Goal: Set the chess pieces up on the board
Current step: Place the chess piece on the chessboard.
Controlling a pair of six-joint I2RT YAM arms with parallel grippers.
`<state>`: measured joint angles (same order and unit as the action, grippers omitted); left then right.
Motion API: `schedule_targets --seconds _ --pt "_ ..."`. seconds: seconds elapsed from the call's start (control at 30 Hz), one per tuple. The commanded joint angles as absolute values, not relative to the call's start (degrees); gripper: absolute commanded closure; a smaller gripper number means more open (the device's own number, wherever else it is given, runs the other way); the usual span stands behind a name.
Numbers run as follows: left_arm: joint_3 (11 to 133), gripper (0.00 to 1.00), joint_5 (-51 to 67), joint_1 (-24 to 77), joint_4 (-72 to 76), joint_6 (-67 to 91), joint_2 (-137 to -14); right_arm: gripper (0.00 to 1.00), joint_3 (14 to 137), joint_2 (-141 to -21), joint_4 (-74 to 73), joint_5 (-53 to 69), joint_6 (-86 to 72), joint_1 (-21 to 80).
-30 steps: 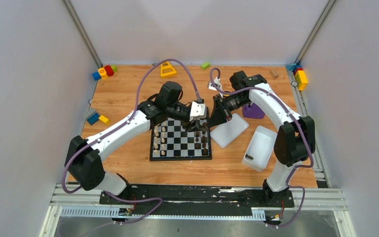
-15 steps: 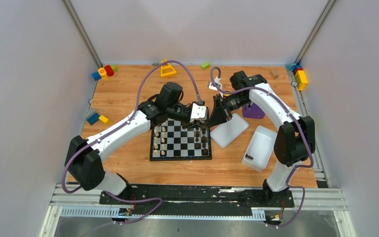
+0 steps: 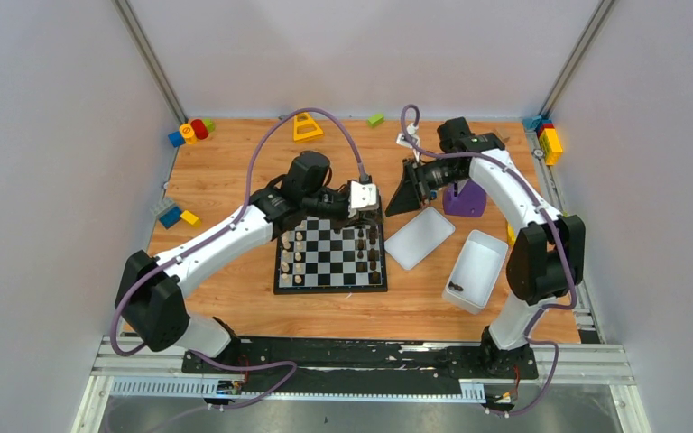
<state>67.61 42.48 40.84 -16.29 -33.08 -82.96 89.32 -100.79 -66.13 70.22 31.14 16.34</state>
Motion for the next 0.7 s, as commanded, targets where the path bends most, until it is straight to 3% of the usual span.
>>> schedule_targets --seconds 0.0,0.47,0.67 --pt "65.72 1.00 38.36 39.75 -4.91 -19.95 -80.31 0.60 88.39 -94.23 -50.57 69.85 17.80 14.32" --pt "63.67 1.00 33.11 37.98 9.41 -0.54 -84.37 0.57 81.42 -96.08 -32.47 73.66 -1.08 14.07" --pt "62.79 1.00 33.13 38.00 10.79 -0.39 -84.64 0.66 81.27 -96.60 -30.89 76.22 -2.44 14.14"
